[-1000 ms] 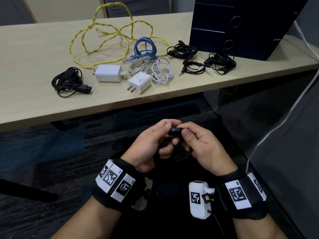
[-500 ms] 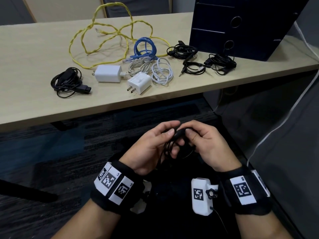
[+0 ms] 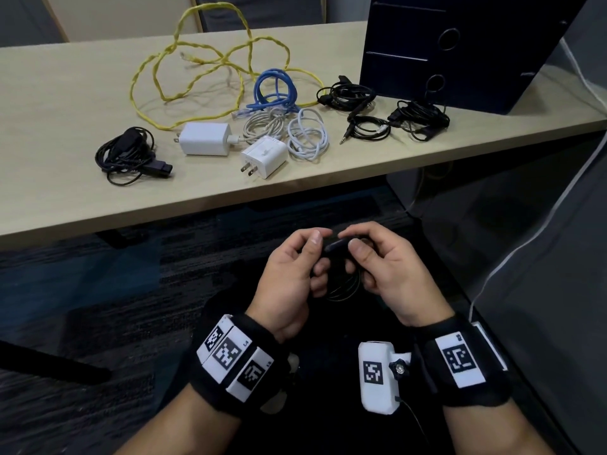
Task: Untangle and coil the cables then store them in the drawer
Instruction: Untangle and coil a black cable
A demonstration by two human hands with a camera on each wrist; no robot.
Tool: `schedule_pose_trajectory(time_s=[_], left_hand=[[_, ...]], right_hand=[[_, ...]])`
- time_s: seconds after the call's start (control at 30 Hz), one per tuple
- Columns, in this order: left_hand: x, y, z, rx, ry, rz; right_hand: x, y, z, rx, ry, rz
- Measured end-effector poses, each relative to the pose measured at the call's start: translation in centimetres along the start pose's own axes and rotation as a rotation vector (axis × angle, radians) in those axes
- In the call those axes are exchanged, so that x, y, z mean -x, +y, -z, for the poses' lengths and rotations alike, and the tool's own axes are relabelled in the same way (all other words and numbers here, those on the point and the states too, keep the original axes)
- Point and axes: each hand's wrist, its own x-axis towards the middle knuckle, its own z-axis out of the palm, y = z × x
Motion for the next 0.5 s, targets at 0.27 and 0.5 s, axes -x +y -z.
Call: schedule_pose_trajectory(time_s=[0.27, 0.5], left_hand=[[-0.6, 1.6, 0.1, 0.356, 0.013, 0.062], [-0.8, 1.8, 0.3, 0.233, 0.030, -0.132]], right_hand=[[-0.1, 1.1, 0.0, -0.026, 0.038, -0.069], [0.6, 2.1, -0.4, 0.328, -0.086, -0.121]])
